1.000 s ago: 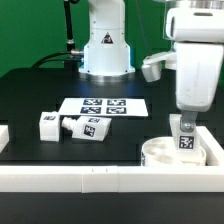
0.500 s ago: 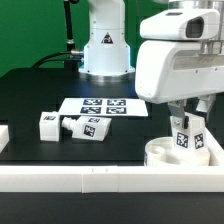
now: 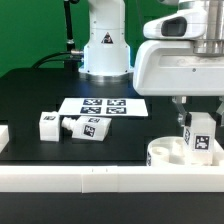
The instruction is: Assemble stool
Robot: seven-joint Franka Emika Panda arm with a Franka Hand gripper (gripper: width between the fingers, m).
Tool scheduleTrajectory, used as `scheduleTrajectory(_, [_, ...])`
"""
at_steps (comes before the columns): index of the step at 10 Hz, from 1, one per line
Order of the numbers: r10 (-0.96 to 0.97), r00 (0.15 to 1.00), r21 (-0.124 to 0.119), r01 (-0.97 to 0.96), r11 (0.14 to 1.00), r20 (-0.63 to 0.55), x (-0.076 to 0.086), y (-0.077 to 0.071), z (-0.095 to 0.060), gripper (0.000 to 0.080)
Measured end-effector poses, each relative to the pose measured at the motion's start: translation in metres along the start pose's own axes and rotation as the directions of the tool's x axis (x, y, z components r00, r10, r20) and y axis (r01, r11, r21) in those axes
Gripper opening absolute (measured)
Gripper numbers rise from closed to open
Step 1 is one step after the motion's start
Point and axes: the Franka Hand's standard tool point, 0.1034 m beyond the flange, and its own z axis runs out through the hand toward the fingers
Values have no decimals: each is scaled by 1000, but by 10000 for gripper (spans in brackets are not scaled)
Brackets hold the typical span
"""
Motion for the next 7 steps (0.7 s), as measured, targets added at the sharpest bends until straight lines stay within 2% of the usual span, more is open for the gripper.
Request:
scheduleTrajectory(3, [301, 953, 18, -302, 953, 13, -1, 0, 1, 340])
scheduleTrajectory(4, [409, 912, 32, -409, 912, 29, -1, -1, 1, 340])
scheduleTrajectory(6, [647, 760, 43, -649, 759, 64, -3, -3, 1, 340])
scheduleTrajectory(7, [753, 654, 38, -756, 653, 79, -4, -5, 1, 340])
